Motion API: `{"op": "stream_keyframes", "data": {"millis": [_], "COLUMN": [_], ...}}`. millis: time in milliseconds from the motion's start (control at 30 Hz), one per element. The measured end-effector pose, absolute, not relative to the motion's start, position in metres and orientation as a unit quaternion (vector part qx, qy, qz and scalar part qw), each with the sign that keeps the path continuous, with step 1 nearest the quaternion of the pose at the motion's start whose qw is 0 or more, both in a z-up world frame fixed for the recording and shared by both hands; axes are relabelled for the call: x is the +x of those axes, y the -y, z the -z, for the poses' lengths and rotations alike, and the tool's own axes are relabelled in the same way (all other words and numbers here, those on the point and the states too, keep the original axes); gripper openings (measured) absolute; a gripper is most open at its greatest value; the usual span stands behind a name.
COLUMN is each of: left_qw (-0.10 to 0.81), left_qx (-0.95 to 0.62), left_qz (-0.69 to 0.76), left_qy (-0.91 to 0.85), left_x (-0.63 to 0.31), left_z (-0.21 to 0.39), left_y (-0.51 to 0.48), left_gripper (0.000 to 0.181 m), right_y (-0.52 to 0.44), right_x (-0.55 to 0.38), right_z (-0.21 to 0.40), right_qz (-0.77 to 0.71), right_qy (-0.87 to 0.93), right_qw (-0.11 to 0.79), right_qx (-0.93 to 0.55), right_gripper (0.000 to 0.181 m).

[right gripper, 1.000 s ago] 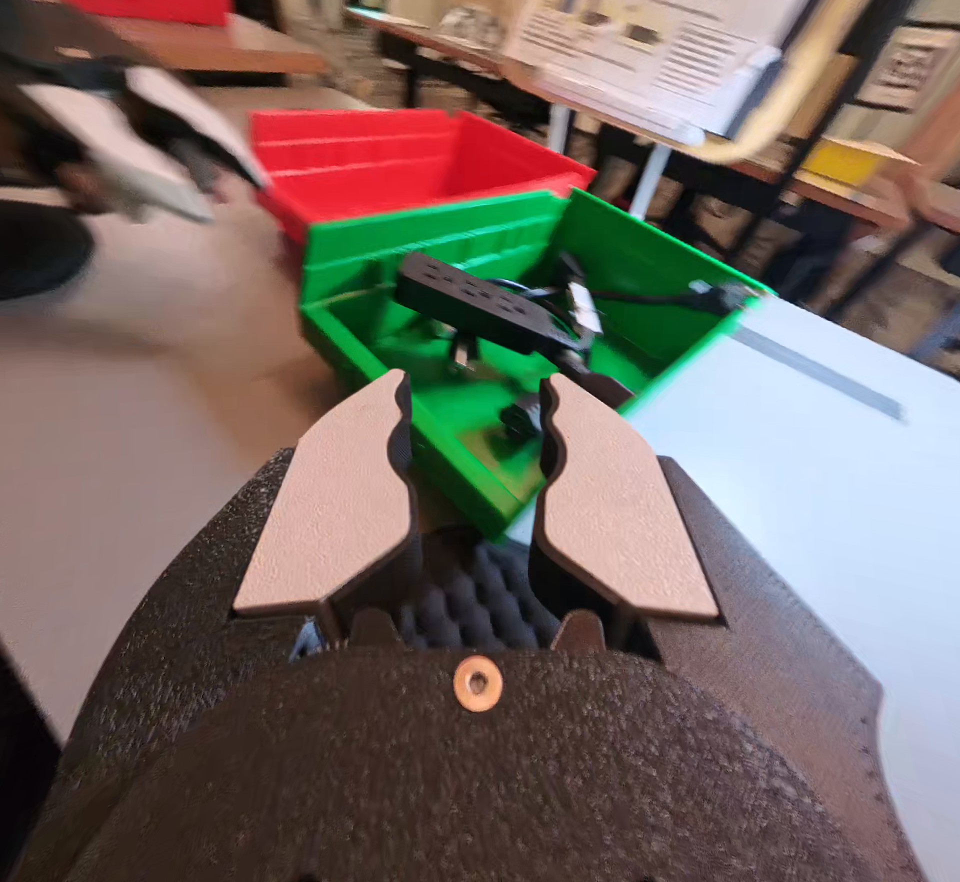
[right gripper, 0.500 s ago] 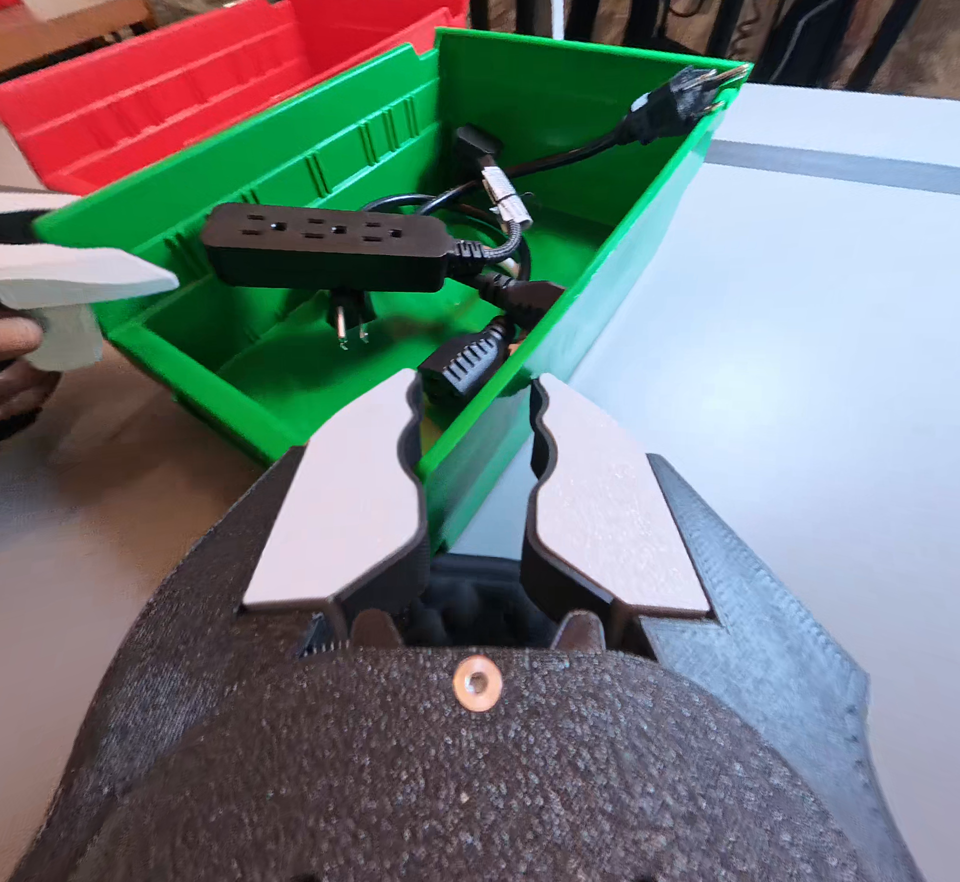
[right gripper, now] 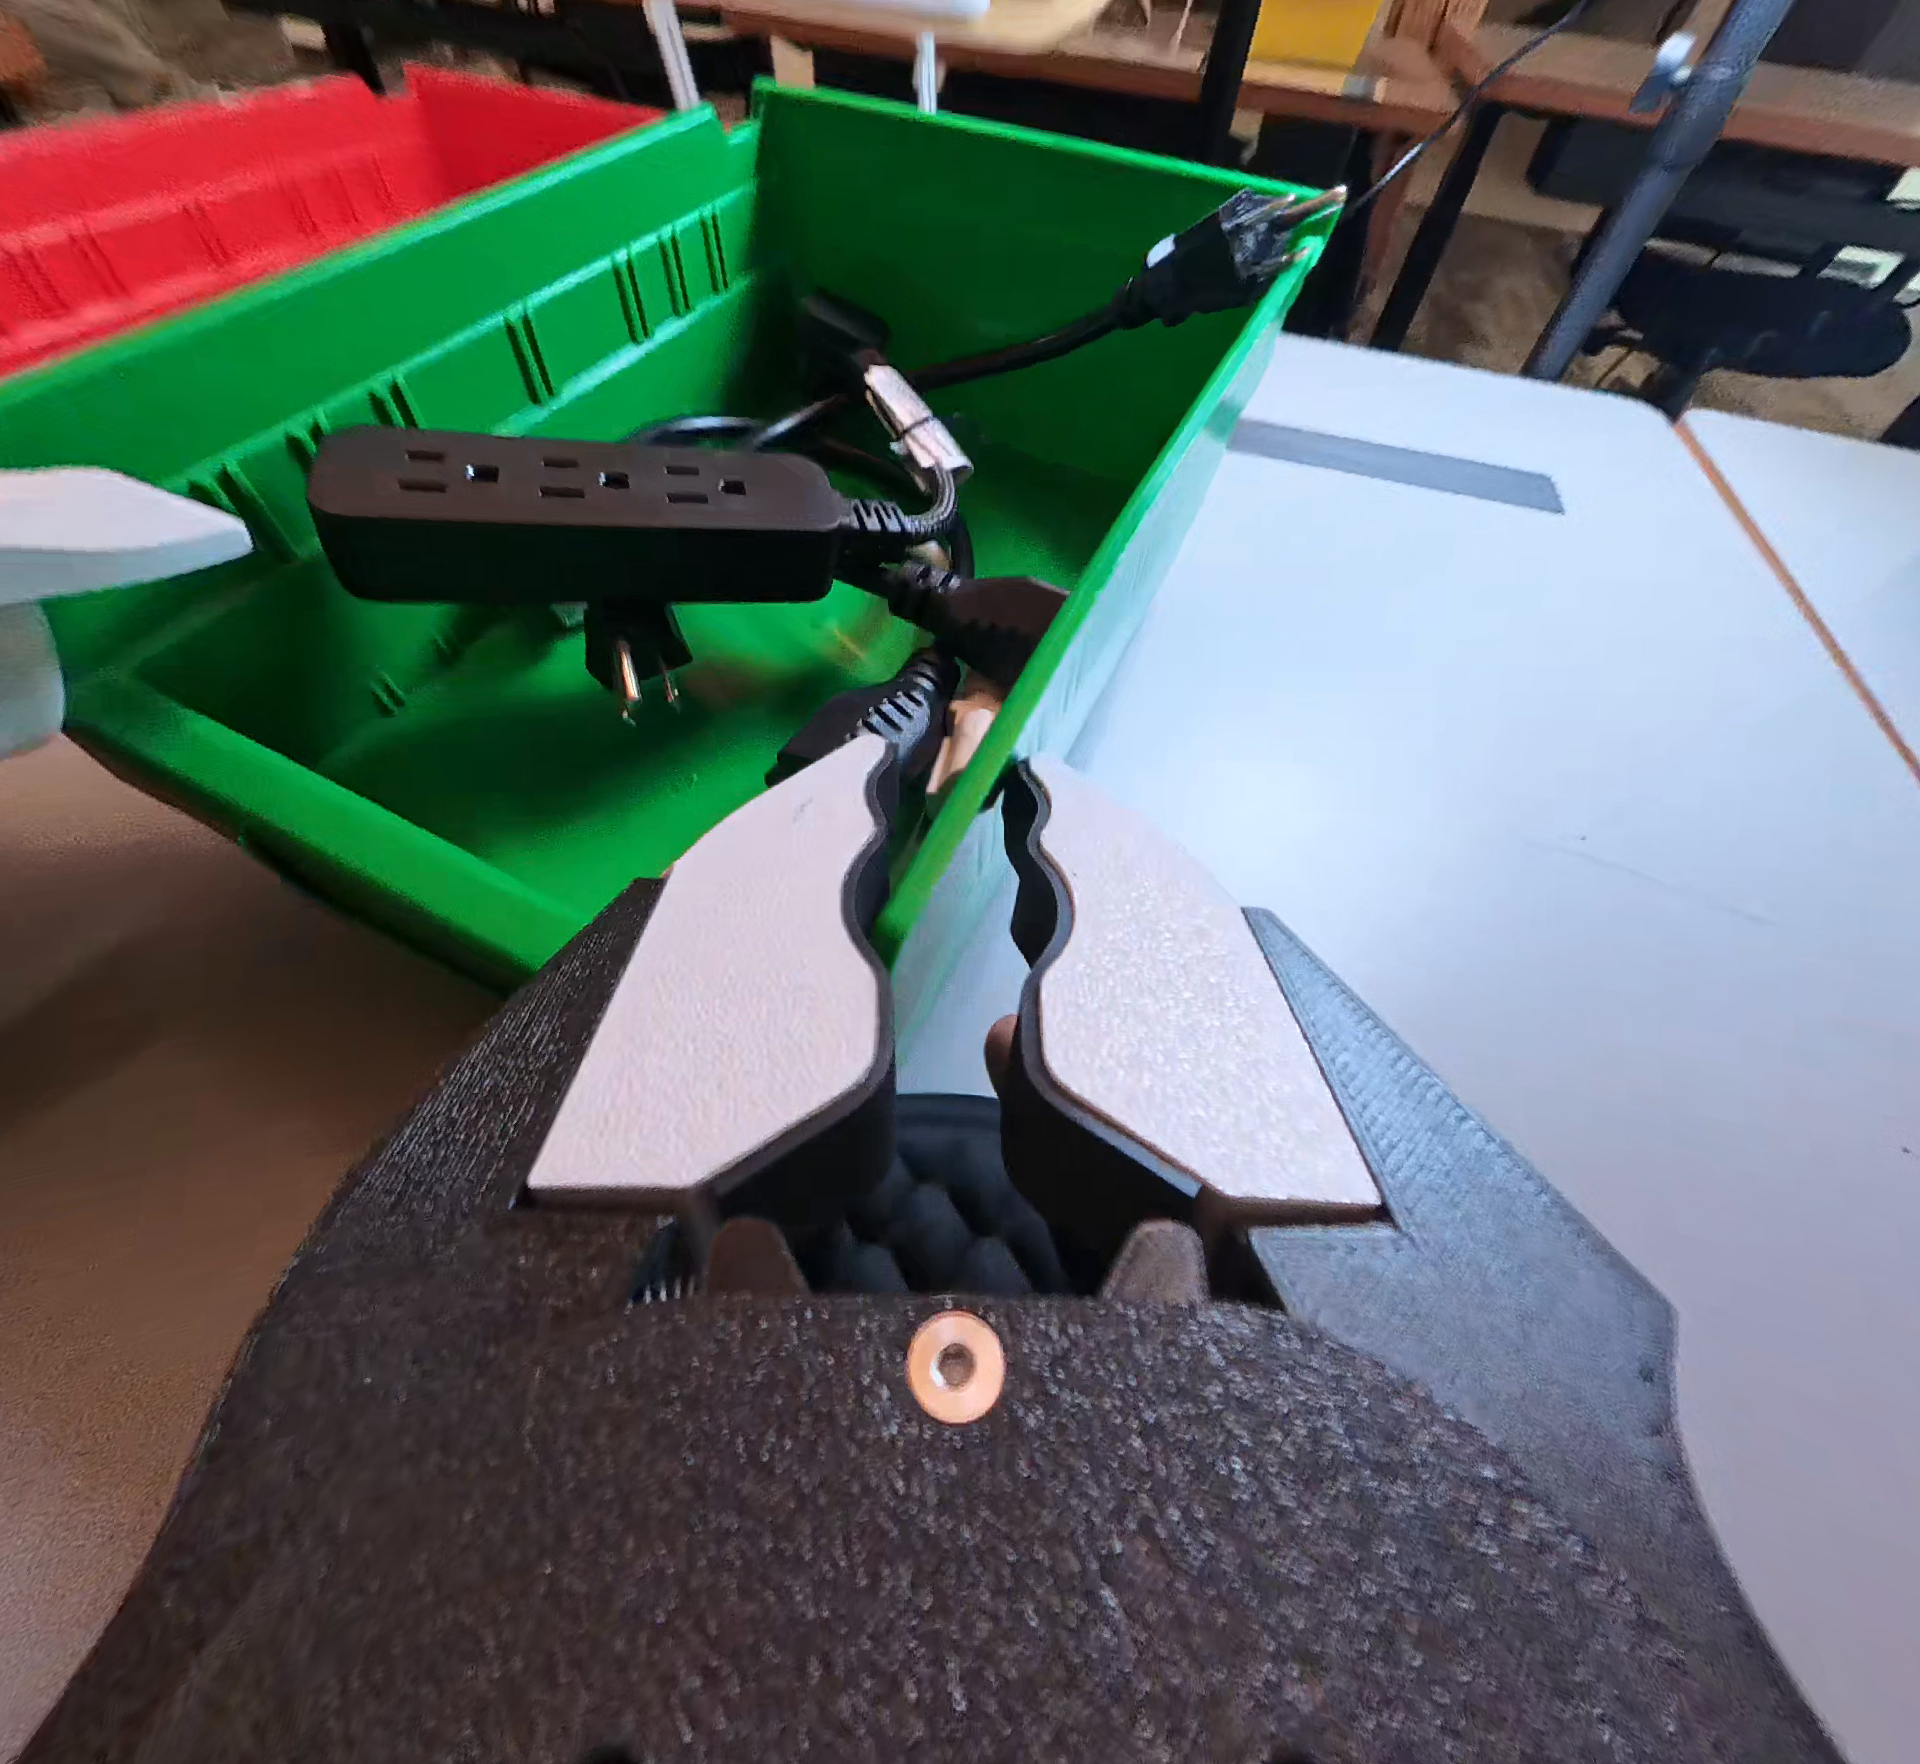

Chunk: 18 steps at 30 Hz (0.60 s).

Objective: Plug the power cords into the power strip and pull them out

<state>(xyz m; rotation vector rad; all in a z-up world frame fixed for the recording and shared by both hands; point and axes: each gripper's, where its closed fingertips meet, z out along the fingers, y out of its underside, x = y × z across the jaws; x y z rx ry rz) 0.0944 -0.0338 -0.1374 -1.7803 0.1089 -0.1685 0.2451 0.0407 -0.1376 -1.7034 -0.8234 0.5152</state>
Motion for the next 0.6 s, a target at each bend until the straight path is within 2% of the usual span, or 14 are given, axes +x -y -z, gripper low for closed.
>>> {"op": "stream_keyframes", "data": {"millis": [333,600], "left_qw": [0.702,0.741], "left_qx": [-0.707,-0.671], "left_qz": [0.060,-0.029], "left_qy": [-0.059,-0.017], "left_x": [0.099,0.011], "left_z": [0.053,-0.010], "left_y": [0.077,0.167], "left_gripper": [0.027,0.027], "right_y": [0.000,0.060], "right_x": [0.250,0.144], "right_z": [0.040,-0.019], "right_qz": [-0.196,-0.287], "right_qy": [0.366,0.414], "right_qw": [0.635,0.647], "right_qx": [-0.652,-0.572], "right_gripper": [0.017,0.019]}}
